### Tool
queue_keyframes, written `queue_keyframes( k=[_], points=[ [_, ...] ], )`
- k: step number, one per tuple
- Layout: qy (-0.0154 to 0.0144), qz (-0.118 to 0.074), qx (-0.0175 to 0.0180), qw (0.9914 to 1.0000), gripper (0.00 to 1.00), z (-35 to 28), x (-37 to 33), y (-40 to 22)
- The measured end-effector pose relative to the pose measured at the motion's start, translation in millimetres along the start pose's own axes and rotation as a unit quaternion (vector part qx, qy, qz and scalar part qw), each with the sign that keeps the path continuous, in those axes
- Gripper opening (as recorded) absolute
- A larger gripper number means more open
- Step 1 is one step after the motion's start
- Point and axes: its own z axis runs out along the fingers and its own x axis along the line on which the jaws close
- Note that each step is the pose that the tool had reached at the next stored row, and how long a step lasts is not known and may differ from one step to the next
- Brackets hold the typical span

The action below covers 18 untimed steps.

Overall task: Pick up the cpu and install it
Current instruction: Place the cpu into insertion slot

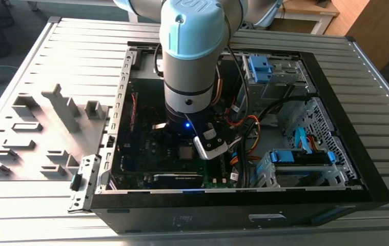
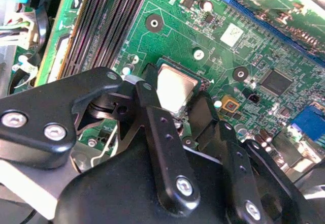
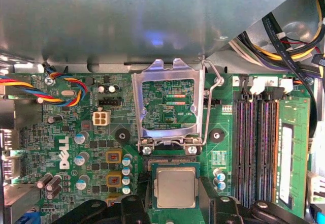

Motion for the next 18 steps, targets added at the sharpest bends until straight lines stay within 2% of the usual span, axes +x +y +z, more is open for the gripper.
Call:
queue_keyframes(
  k=[4, 5, 18],
  points=[
    [0.0003, 0.0, 0.0002, 1.0, 0.49, -0.1, 0.0, -0.1],
    [0.0004, 0.0, 0.0002, 1.0, 0.44, -0.1, 0.0, 0.0],
    [0.0011, 0.0, 0.0, 1.0, 0.43, 0.0, 0.0, 0.0]
  ],
)
